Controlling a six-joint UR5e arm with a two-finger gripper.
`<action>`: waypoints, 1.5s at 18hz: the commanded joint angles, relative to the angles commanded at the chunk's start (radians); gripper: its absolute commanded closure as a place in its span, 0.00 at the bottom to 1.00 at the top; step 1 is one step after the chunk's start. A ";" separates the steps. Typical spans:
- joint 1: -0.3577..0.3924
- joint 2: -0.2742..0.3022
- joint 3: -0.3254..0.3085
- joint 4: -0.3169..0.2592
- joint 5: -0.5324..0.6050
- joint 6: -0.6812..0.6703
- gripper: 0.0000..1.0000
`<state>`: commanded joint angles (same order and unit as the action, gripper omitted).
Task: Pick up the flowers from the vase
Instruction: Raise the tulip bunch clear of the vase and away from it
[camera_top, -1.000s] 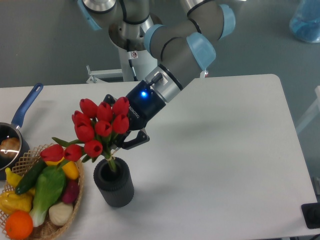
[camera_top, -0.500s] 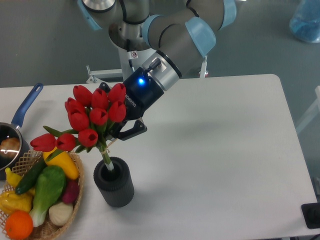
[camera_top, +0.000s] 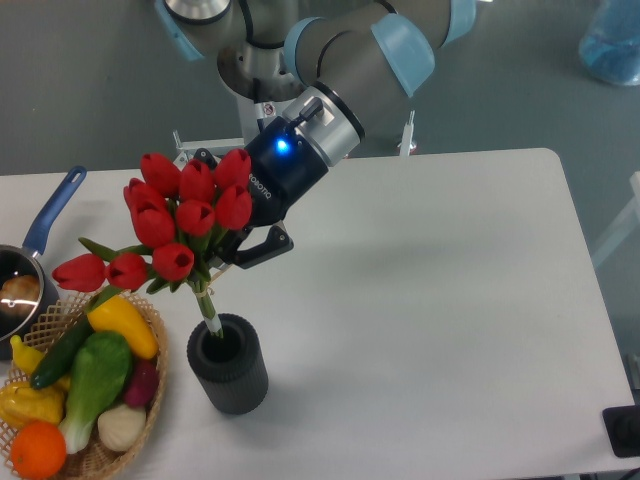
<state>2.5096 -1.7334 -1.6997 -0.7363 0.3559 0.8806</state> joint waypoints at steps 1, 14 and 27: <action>0.002 0.002 0.005 0.000 -0.002 -0.011 0.53; 0.126 0.034 0.029 -0.002 0.000 -0.120 0.53; 0.213 0.006 0.029 0.000 -0.060 -0.106 0.55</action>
<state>2.7228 -1.7272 -1.6705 -0.7363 0.2961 0.7747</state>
